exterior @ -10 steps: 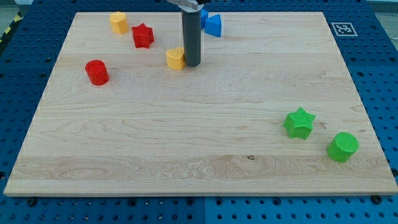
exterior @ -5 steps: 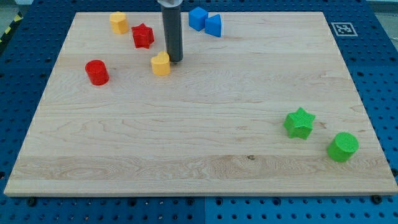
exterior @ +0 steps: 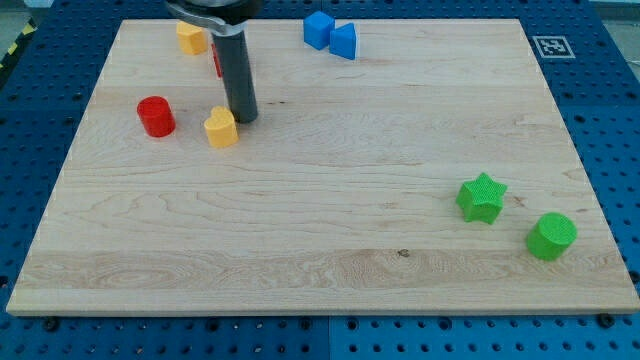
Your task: Slide the yellow heart closer to the red circle
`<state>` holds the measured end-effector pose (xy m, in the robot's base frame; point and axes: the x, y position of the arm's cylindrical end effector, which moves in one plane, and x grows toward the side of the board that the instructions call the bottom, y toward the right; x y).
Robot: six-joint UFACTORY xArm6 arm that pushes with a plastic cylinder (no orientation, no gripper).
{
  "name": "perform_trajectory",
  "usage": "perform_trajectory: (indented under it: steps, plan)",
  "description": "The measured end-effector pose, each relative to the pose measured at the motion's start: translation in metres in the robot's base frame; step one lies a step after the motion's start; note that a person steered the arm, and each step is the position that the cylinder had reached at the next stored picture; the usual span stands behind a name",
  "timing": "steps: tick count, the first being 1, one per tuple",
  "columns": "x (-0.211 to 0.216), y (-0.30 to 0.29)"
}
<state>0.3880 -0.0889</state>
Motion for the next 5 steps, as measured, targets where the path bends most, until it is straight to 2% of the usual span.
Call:
perform_trajectory:
  steps: [2,3,5]
  plan:
    - [0.03,0.016]
    - [0.031,0.016]
    - [0.031,-0.017]
